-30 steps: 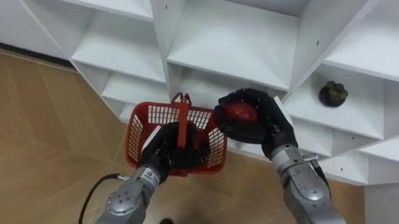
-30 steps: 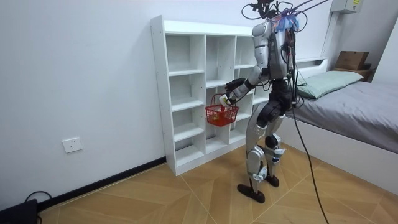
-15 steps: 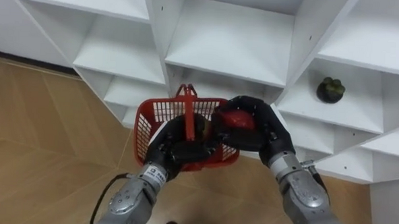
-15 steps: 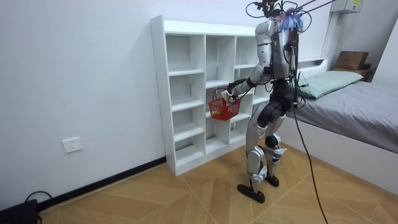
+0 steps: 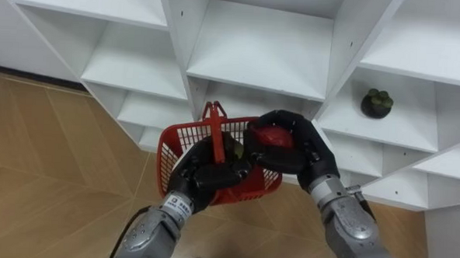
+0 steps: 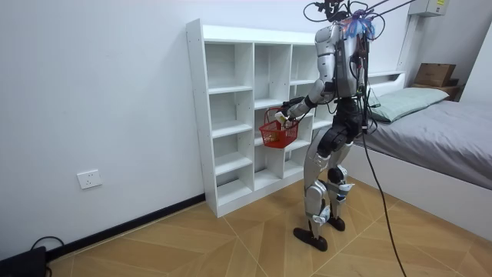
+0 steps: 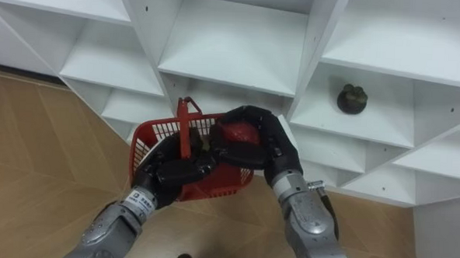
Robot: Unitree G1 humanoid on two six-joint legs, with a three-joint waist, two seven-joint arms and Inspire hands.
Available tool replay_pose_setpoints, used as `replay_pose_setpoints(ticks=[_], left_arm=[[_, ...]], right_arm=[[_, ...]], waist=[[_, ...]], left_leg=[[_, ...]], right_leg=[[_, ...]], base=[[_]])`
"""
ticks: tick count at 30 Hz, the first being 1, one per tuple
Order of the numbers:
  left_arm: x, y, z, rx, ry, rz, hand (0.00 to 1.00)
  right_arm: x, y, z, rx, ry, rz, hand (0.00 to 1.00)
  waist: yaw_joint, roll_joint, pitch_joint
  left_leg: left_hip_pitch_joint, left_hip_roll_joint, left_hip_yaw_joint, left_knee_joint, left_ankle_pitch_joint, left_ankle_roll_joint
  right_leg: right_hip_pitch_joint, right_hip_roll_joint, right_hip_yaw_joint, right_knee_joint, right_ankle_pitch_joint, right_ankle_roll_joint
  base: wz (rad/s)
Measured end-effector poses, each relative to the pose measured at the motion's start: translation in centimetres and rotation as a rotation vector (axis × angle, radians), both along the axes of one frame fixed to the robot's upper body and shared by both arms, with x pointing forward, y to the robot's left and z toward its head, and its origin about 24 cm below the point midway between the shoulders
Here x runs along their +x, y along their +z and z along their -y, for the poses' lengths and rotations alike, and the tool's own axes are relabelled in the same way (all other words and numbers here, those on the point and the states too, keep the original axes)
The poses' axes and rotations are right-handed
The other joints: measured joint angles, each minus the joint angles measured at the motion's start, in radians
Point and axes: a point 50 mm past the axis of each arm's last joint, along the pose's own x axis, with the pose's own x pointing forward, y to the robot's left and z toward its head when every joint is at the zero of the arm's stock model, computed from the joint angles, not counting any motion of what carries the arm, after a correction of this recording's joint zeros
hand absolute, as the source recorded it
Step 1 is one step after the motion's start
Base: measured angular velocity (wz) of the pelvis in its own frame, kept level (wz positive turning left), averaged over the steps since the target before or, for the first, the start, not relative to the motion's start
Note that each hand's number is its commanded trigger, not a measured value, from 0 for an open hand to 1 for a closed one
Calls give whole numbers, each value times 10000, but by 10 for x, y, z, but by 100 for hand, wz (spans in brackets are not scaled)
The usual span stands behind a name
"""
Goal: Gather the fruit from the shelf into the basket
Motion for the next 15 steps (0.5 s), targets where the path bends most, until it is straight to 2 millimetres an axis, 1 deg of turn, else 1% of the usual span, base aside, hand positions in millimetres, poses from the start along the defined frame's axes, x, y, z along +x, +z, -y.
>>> replay_pose_setpoints(ticks=[1, 2, 3, 4, 15], left_arm=[[0, 0, 0, -13, -18, 12, 100], [0, 0, 0, -26, -46, 23, 100], [0, 0, 0, -31, -57, 27, 100], [0, 0, 0, -76, -80, 32, 100], [-2, 1, 2, -602, -425, 78, 100]], right_arm=[[0, 0, 0, 19, -10, 11, 47], [0, 0, -3, 108, 1, 10, 30], [0, 0, -3, 108, 2, 10, 9], [0, 1, -3, 122, 3, 26, 0], [5, 9, -6, 315, 31, 372, 0]], waist=[[-56, 0, 0], [-58, 1, 1], [-63, 0, 1], [-66, 2, 4], [-52, 7, 8]], left_leg=[[7, -3, 3, -17, 0, 0], [22, 1, 39, -34, 0, 0], [33, 3, 76, -49, 0, 0], [44, -2, 118, -79, 0, 0], [56, 6, 226, -107, 0, 0]], right_leg=[[0, 0, 6, -4, 0, 0], [-5, 4, 31, -8, 0, 0], [-14, 7, 60, -7, 0, 1], [-47, 7, 101, 12, 0, 1], [-103, 8, 208, 25, -3, 7]], base=[[-4], [-6], [-11], [-11], [-2]])
